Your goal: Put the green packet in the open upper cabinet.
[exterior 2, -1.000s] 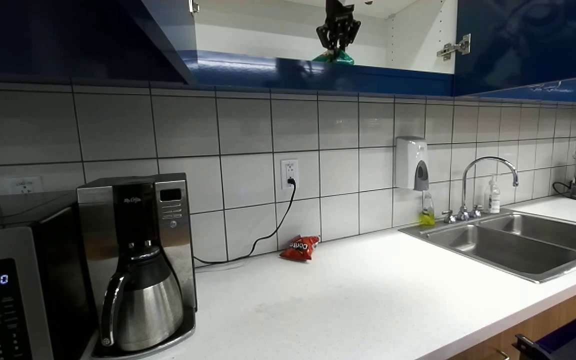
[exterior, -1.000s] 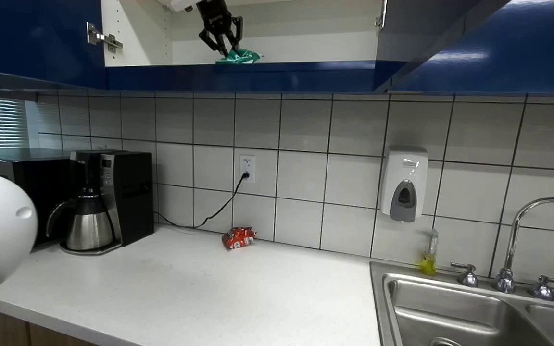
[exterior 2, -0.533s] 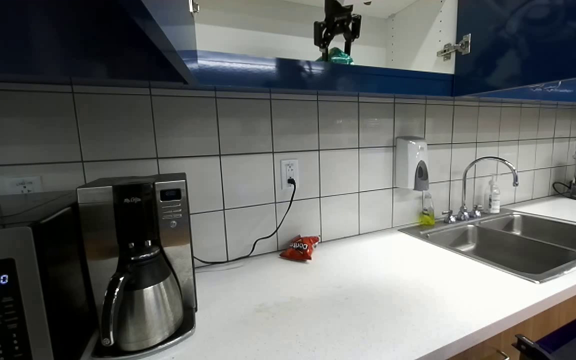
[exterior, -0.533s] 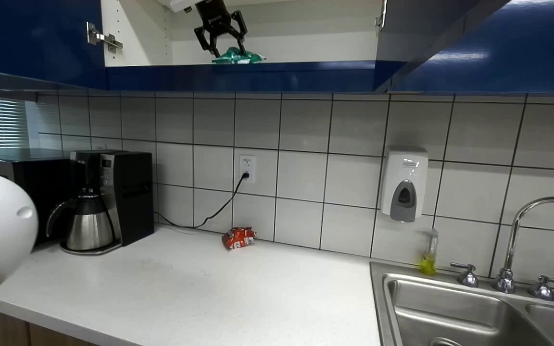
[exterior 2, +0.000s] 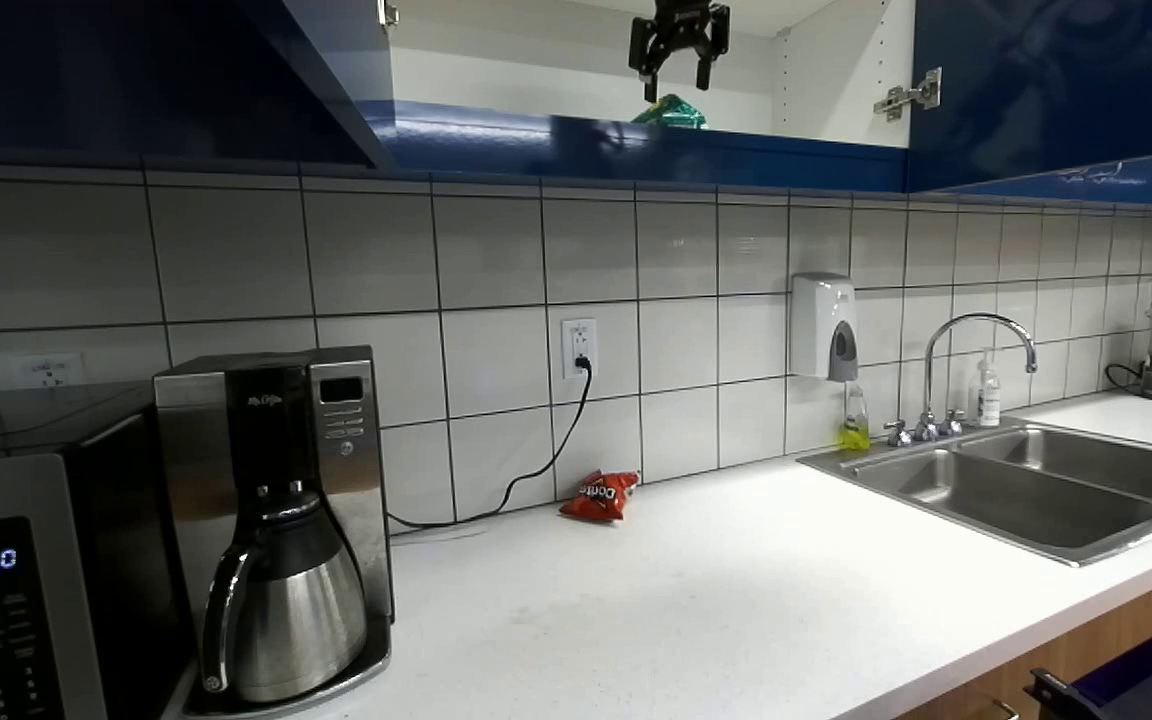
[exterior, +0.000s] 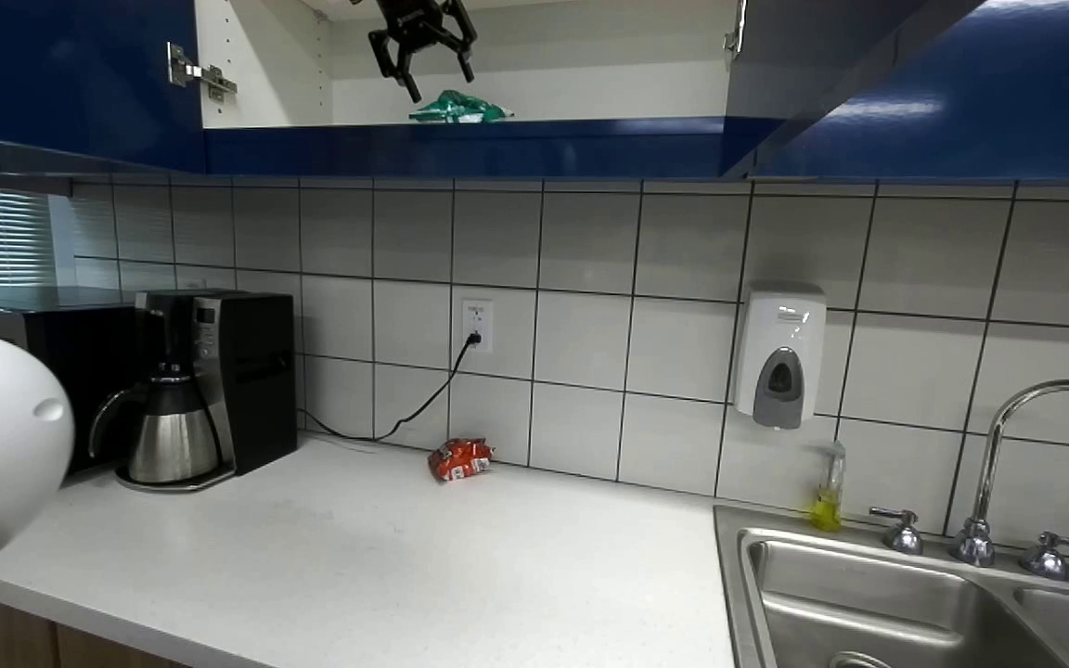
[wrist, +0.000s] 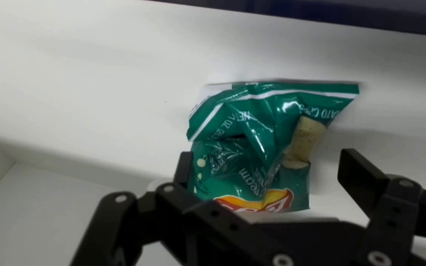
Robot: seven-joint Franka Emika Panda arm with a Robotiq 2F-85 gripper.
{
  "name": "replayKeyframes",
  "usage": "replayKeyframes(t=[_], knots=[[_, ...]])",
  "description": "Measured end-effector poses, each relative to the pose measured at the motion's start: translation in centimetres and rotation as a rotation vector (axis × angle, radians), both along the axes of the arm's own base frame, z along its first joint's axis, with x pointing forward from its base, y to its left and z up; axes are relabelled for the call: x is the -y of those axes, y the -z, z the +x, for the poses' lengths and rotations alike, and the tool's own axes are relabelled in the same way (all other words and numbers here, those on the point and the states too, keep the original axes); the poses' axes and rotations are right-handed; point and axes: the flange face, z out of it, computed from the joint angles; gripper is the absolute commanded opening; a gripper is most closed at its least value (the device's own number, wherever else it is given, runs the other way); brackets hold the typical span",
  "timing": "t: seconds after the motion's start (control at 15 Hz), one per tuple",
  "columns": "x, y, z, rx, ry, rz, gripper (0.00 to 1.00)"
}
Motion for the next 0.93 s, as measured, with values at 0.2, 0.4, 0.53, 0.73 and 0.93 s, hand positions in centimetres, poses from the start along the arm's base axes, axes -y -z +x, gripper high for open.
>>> replayKeyframes(t=[0.2, 0.4, 0.53, 0.73, 0.93], knots=[[-0.2, -1.3, -1.3, 0.015, -0.005, 0.003, 1.0], [-0.4, -2.3, -3.2, -0.006, 0.001, 0.008, 1.0], [-0.8, -2.5, -4.7, -0.038, 0.004, 0.013, 1.0], [-2.3, -2.4, -7.6, -0.092, -0.004, 0.025, 1.0], [-4.4, -1.6, -11.2, -0.157, -0.031, 0.069, 1.0]])
